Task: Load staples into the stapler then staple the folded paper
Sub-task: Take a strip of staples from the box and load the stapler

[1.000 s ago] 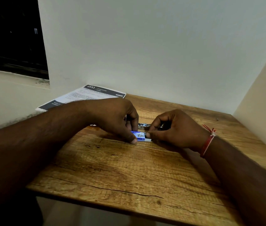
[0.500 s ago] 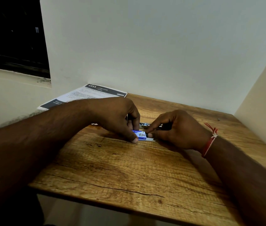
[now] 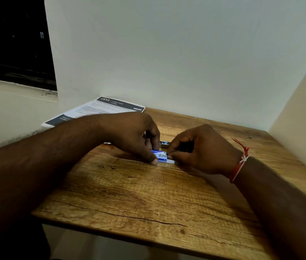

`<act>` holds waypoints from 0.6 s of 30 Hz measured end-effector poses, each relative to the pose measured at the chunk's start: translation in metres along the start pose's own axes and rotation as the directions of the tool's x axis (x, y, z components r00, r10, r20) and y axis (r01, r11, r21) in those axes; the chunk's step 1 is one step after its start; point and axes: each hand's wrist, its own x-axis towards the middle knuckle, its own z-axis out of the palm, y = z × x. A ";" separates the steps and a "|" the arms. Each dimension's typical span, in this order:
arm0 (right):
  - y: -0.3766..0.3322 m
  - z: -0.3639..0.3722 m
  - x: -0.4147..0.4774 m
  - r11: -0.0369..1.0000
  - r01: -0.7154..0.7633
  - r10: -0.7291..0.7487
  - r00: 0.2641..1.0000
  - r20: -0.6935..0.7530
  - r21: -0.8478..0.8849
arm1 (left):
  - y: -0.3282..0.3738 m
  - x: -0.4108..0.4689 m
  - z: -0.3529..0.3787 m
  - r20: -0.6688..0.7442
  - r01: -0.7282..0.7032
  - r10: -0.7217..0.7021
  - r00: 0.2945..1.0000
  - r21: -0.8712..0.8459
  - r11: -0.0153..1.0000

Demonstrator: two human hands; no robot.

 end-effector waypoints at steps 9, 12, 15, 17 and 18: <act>0.007 -0.003 0.002 0.977 -0.159 0.161 0.987 -0.003 0.142 | -0.001 0.001 0.001 -0.007 0.002 -0.002 1.000 0.003 1.000; 0.011 -0.012 0.001 0.939 -0.260 0.246 0.965 0.087 0.225 | -0.001 0.001 0.001 -0.011 0.006 -0.006 1.000 -0.004 1.000; 0.011 -0.018 -0.001 0.885 -0.321 0.271 0.944 0.190 0.338 | 0.001 0.001 0.001 -0.010 0.011 -0.011 1.000 0.008 1.000; 0.011 -0.020 -0.002 0.855 -0.331 0.251 0.938 0.240 0.400 | 0.003 0.001 0.001 -0.008 0.020 -0.019 1.000 0.013 1.000; 0.012 -0.020 -0.002 0.840 -0.337 0.249 0.936 0.250 0.425 | 0.003 0.001 0.001 -0.007 0.024 -0.024 1.000 0.012 1.000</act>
